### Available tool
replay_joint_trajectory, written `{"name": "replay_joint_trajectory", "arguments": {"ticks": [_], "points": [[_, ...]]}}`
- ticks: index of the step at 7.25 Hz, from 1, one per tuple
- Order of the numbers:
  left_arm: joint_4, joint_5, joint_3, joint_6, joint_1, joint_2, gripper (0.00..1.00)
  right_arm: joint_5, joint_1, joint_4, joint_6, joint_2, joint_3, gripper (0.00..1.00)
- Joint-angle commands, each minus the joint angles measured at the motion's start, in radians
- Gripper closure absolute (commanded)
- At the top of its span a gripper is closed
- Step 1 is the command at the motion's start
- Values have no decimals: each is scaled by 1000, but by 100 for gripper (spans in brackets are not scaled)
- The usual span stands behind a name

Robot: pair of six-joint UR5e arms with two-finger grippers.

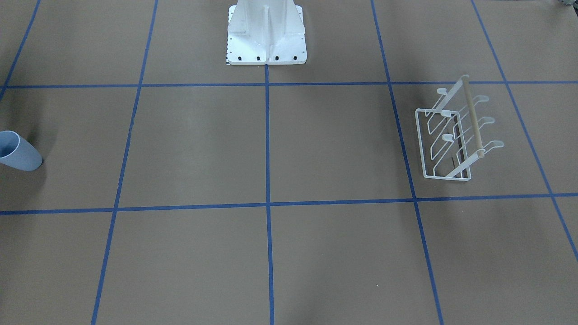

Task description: Hang cup on cup holder

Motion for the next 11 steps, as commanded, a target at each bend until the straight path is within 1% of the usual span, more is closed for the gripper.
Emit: {"name": "replay_joint_trajectory", "arguments": {"ticks": [1,5,6,7,8,9,10,11], "points": [[-1,5,1,-1,1,2,1,-2,-6,0,-2,0,-9,0],[2,-4,-4,-4,1,9,1,0,-6,2,-5,12,-2,0],[-6,-12,-10,-4,4,8,1,1,-7,0,3,32,3,0],[-12,-22,-15,-4,7,6,1,0,-25,-3,12,93,13,0],[-16,-27,-24,-4,33,-1,1,8,-59,-4,50,125,4,0],[-15,-27,-30,-7,51,5,1,6,-132,23,52,123,33,0],[-13,-26,-19,-13,61,-4,1,9,-171,87,51,89,41,0],[-10,-26,-38,-12,73,-6,1,27,-209,244,54,21,37,0]]}}
